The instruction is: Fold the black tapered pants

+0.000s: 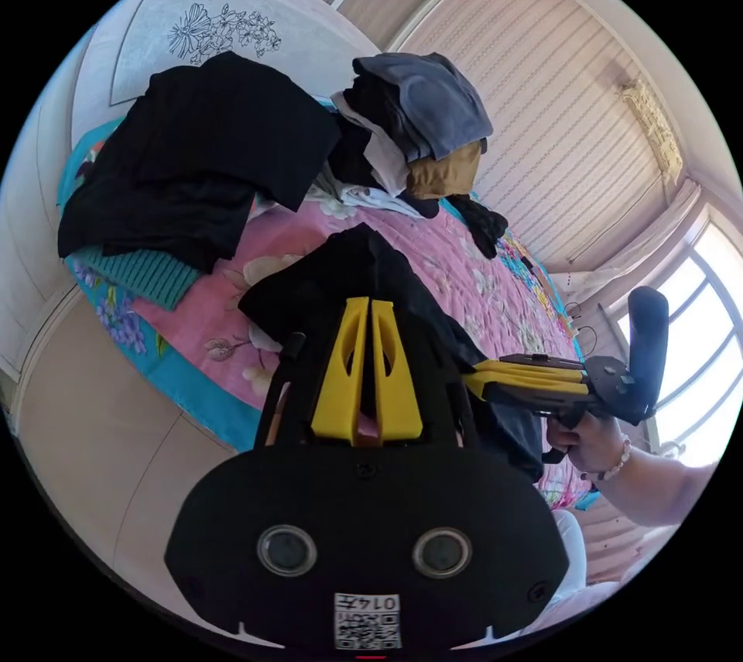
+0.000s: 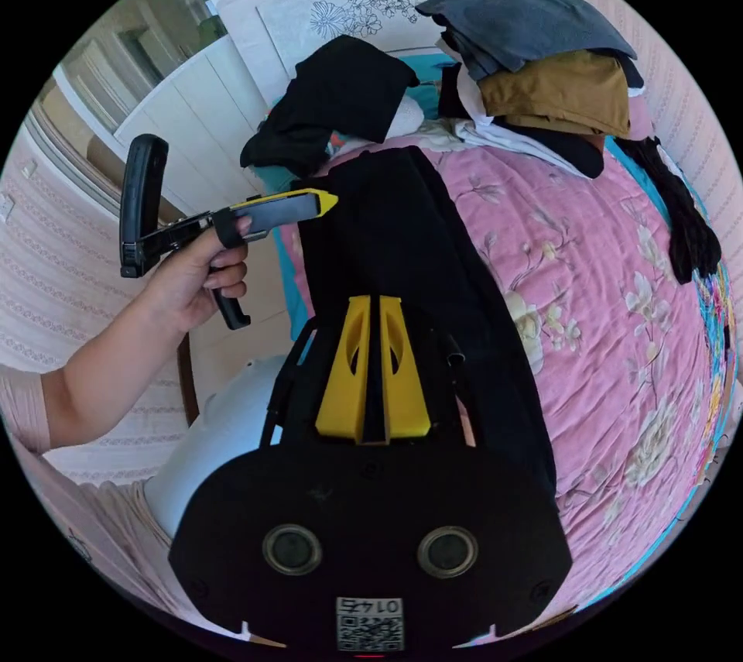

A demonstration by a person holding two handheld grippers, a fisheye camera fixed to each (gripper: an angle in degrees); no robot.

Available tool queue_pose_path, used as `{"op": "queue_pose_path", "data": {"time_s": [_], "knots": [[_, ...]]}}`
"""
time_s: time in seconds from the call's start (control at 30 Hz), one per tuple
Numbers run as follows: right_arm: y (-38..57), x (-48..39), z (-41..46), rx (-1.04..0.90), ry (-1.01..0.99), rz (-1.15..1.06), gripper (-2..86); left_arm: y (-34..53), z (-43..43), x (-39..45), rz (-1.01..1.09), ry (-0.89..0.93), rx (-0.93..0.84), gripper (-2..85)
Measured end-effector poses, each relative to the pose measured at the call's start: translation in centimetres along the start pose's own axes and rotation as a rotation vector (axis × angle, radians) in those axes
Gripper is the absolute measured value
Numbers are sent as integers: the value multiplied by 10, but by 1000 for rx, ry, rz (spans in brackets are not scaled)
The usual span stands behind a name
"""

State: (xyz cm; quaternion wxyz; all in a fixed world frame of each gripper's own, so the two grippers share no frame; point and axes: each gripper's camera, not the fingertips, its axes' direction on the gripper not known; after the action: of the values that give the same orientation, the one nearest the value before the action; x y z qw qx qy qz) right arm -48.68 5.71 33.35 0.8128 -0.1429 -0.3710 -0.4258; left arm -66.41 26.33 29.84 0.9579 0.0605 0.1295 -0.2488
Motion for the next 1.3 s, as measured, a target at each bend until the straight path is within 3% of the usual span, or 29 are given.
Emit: {"op": "queue_pose_path", "data": {"time_s": [0.1, 0.23, 0.3, 0.4, 0.5, 0.7, 0.9, 1.1, 1.3], "knots": [[-5, -12, -14, 38, -60, -73, 16, 14, -37, -17, -56, 43, 87, -9], [-19, -18, 24, -99, -57, -134, 45, 35, -14, -52, -106, -84, -42, -8], [-26, -14, 25, -117, -92, -135, 69, 36, -16, -63, -131, -45, -28, -6], [-36, -1, -2, 39, -44, -150, 81, 36, -31, -75, -152, 7, 9, 10], [-54, 28, -11, 110, 7, -108, 84, 41, -48, -88, -203, 86, 46, 40], [-93, 75, 28, 30, -81, 20, 101, 29, -39, -94, -212, 106, 45, 79], [-117, 97, 48, -79, -218, 43, 65, 16, -37, -91, -164, 107, 16, 3], [-59, 124, -71, 211, -333, -67, 11, 6, -80, -20, 72, 289, 166, -9], [40, 138, -211, 528, -256, -87, 7, 8, -126, 94, 355, 510, 362, -10]]}}
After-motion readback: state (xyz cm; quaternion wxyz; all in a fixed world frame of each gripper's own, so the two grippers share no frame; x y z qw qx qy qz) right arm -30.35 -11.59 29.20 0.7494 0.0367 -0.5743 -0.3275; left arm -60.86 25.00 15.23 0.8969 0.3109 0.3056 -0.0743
